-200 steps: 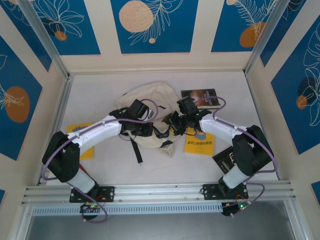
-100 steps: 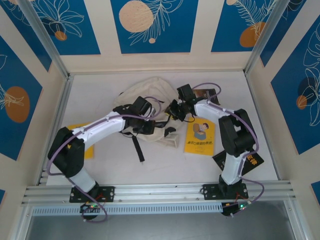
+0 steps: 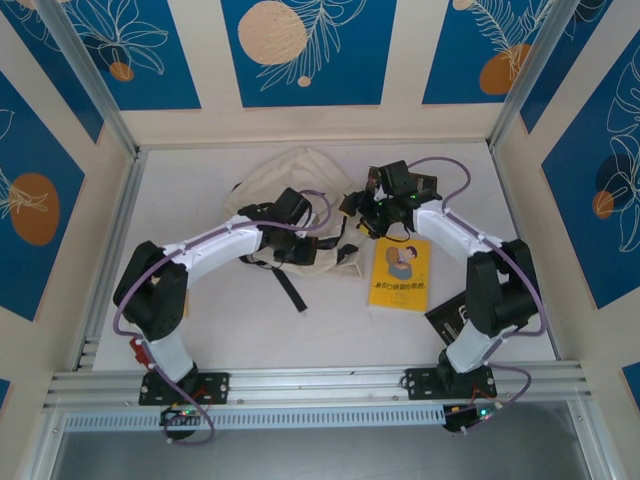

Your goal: Pack books, pencil case, and school supplies into a backpack

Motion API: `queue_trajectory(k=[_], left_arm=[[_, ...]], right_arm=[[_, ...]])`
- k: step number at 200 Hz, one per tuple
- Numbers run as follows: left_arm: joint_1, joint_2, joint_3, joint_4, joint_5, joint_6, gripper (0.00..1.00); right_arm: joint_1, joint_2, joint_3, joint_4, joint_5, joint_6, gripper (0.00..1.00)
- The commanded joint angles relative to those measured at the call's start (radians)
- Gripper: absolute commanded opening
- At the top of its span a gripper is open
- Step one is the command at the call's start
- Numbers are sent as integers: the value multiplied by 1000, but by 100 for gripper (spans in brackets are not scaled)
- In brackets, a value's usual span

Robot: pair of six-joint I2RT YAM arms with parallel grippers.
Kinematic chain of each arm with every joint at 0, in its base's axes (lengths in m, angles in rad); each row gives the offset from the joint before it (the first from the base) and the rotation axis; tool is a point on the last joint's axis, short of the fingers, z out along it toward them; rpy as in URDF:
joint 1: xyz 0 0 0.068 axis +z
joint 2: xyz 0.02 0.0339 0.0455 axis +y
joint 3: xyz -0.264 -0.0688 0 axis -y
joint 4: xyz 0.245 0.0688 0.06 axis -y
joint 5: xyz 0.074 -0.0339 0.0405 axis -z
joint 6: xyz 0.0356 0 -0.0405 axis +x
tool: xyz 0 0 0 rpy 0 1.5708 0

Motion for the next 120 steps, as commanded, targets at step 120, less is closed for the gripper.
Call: queue_trajectory(k=[120], left_arm=[[22,-91,-48,-169,16,93,0]], right_arm=[[131,118,-101,24,18,182,30]])
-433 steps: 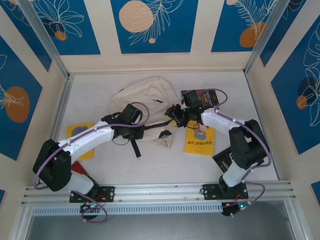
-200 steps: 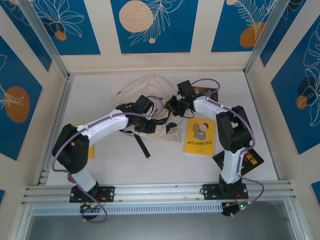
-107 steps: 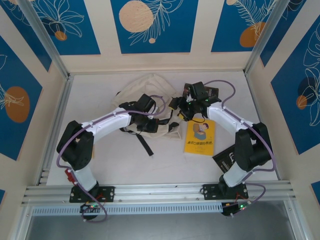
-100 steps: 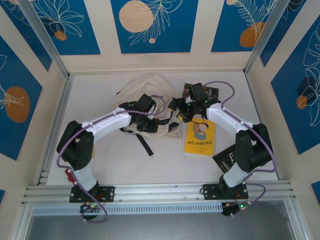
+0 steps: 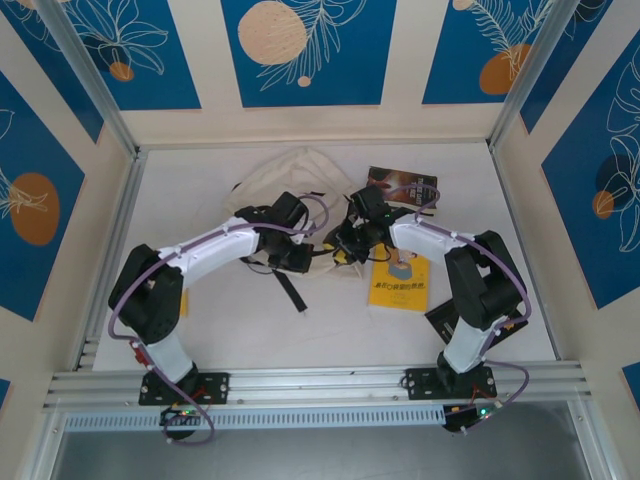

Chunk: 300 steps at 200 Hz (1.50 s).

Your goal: Pack books, pencil case, and school supplies into a backpack

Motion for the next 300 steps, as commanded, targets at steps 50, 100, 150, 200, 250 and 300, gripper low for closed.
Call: queue_trajectory(k=[50,100,150,200,250,300], left_arm=[[79,-60,-21,-141,-23,83,0],[148,-61,-27,-160,-35,117,0],[235,-73,-51,-160,-18,150,0],[228,-103,-84,-85,102,134,0],[161,-94,-73,-18,156,95,0],[135,-64,-48,-21,164,104,0]], right_arm=[[9,18,-49,-64,204,-30,23],[10,20,-54,-94,320,-59,21],[7,19,-48,-122,395,-69,20],[5,-81,-57,-3,215,-87,37],[19,-198,-105,-18,102,50,57],[63,-210,-159,68,17,167,50]])
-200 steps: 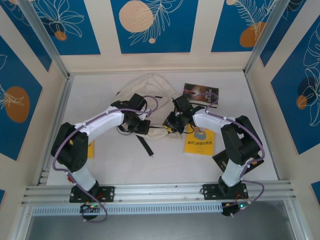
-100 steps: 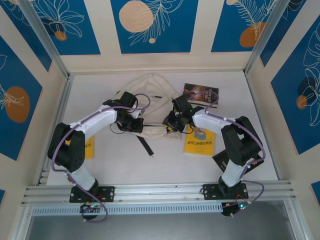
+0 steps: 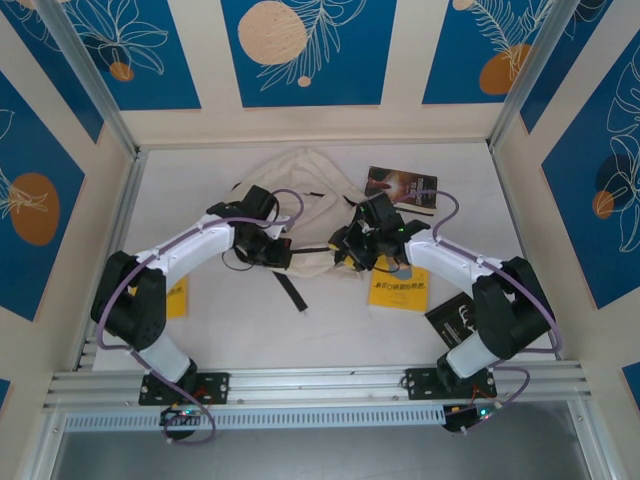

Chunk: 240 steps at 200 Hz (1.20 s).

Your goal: Pack books, pencil case, and school supplies into a backpack

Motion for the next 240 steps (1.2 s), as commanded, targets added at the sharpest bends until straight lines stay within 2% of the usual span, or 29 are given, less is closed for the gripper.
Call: queue_trajectory(k=[1,69,84,100,130,148,177,205,240], left_arm=[[-12,14,26,2,39,-1,0],[-15,-9,16,-7,18,-5,0],[-15,-13,20,-14,8,-5,0],[-15,-17,25,-23,-1,1,0],[-31,-18,45,-51,-10,30,0],[-55,-3,62,-56,-7,39,0],[-96,28,94,-48,-1,30,0],[-131,62,130,-51,6,28,0],[-136,85,150,-62,-26,26,0]], right_arm=[[26,3,-14,29,-62,83,49],[29,103,31,70,-39,68,33],[21,108,30,82,-44,61,25],[20,86,19,121,-48,47,25],[24,4,-53,235,-37,69,39],[24,-27,-93,267,-24,118,57],[21,-27,-123,294,-19,168,69],[15,5,-110,302,-40,171,73],[5,-23,-142,332,-25,163,62]])
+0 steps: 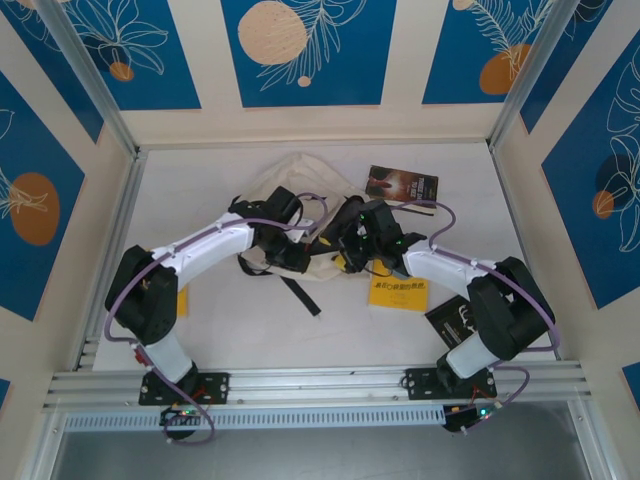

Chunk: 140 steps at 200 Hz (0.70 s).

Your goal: Pack books, pencil case, and school supplies into a backpack

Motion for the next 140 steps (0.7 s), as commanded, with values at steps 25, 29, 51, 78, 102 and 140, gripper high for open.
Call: queue_trajectory(k=[25,29,51,78,102,140], left_arm=[[-8,15,53,-20,5,13,0],[-8,15,56,-21,5,14,0],[-9,24,72,-33,-3,19,0],[-8,27,83,-42,-18,23,0],[-7,24,93,-72,-44,47,0],[7,10,94,-138,-85,91,0]], right_arm=[[-27,-33,-23,-75,27,-4,51],[-28,-30,-20,-85,28,-6,47],[-22,-14,-18,-110,25,1,38],[-25,10,3,-144,30,2,37],[-27,31,43,-220,72,-32,26],[-28,46,59,-317,183,-76,15]])
